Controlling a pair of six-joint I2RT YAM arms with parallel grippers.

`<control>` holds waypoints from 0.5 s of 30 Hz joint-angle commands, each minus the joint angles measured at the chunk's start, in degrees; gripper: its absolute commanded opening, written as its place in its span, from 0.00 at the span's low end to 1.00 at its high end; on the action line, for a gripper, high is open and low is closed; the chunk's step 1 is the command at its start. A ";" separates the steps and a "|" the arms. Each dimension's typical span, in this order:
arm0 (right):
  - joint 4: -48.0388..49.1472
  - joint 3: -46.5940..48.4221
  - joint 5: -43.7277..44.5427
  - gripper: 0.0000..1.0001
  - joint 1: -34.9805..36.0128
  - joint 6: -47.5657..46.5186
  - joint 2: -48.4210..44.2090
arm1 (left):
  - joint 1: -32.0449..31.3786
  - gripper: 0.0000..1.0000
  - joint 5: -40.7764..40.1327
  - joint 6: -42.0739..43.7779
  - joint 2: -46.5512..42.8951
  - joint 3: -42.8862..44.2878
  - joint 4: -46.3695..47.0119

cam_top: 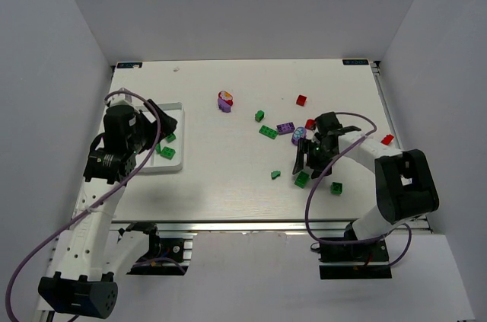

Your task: Sort the legos into containers by color

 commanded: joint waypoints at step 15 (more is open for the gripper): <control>-4.04 -1.24 12.38 0.64 3.75 3.77 -0.30 | 0.37 0.98 -4.61 -1.75 -5.81 0.21 -5.34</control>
